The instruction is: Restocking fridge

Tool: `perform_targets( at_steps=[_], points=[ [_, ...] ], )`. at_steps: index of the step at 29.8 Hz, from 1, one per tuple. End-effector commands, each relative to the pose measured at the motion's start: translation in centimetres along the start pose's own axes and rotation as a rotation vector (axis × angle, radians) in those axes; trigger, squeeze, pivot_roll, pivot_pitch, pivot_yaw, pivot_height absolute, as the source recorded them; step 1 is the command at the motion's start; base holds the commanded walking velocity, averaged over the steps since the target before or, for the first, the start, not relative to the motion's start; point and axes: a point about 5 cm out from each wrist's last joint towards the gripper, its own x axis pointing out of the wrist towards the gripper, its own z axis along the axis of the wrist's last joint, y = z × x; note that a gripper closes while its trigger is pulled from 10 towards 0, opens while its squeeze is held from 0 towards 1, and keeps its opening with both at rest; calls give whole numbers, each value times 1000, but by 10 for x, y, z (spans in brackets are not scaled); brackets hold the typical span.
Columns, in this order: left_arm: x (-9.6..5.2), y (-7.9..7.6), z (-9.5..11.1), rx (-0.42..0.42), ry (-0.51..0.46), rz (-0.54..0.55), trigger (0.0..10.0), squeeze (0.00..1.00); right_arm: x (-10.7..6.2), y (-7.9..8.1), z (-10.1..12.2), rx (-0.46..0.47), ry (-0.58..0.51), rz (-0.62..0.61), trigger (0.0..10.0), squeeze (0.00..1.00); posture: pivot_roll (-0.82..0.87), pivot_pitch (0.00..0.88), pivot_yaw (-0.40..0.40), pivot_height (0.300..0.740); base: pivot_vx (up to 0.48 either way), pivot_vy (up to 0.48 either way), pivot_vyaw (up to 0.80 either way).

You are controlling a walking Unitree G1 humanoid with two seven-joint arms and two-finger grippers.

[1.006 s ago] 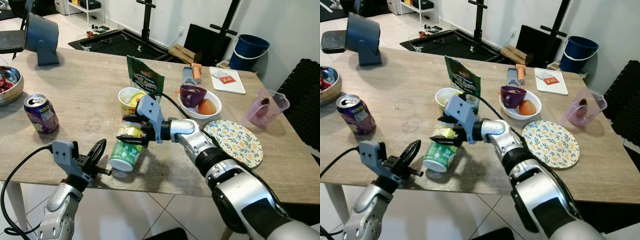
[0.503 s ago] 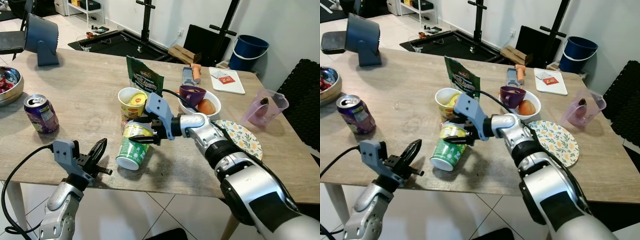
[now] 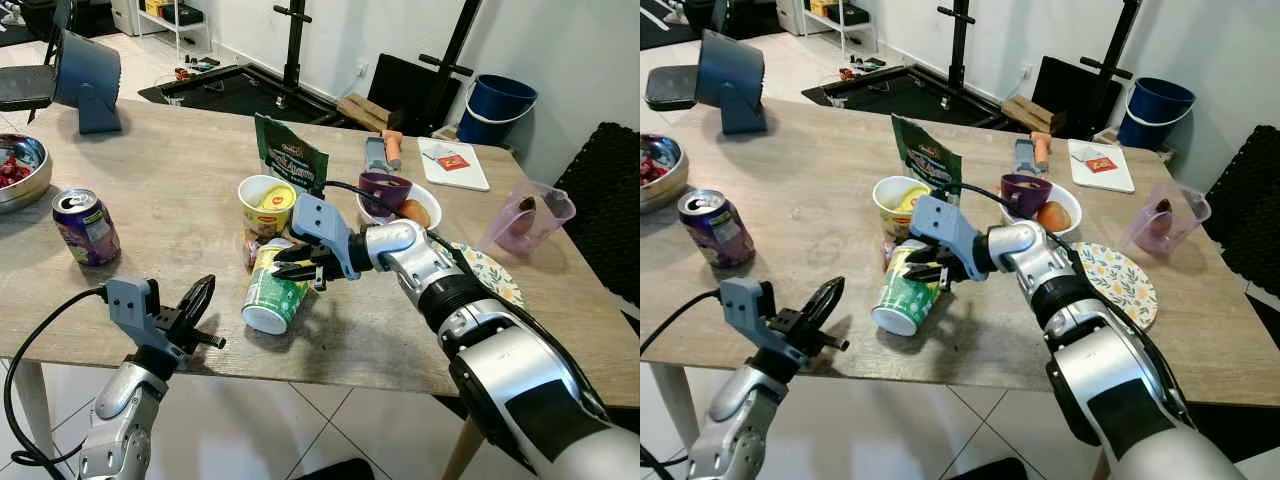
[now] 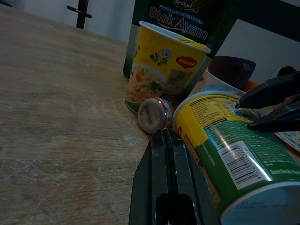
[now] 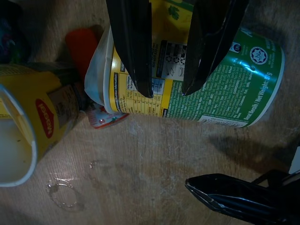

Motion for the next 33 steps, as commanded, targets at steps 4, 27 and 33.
perform_targets(
  at_steps=[4,27,33],
  points=[
    [1,-4,-5,-3,17,-17,10000,0,-7,2,-22,116,48,-26,10000,1000,197,105,-114,740,0,0,0],
    [2,-6,-6,-8,21,-23,10000,0,-24,-19,9,332,-288,-77,10000,1000,195,107,-112,740,0,0,0],
    [2,-6,-6,-8,21,-25,10000,0,-27,-20,17,348,-360,-34,10000,1000,195,107,-112,740,0,0,0]
  ],
)
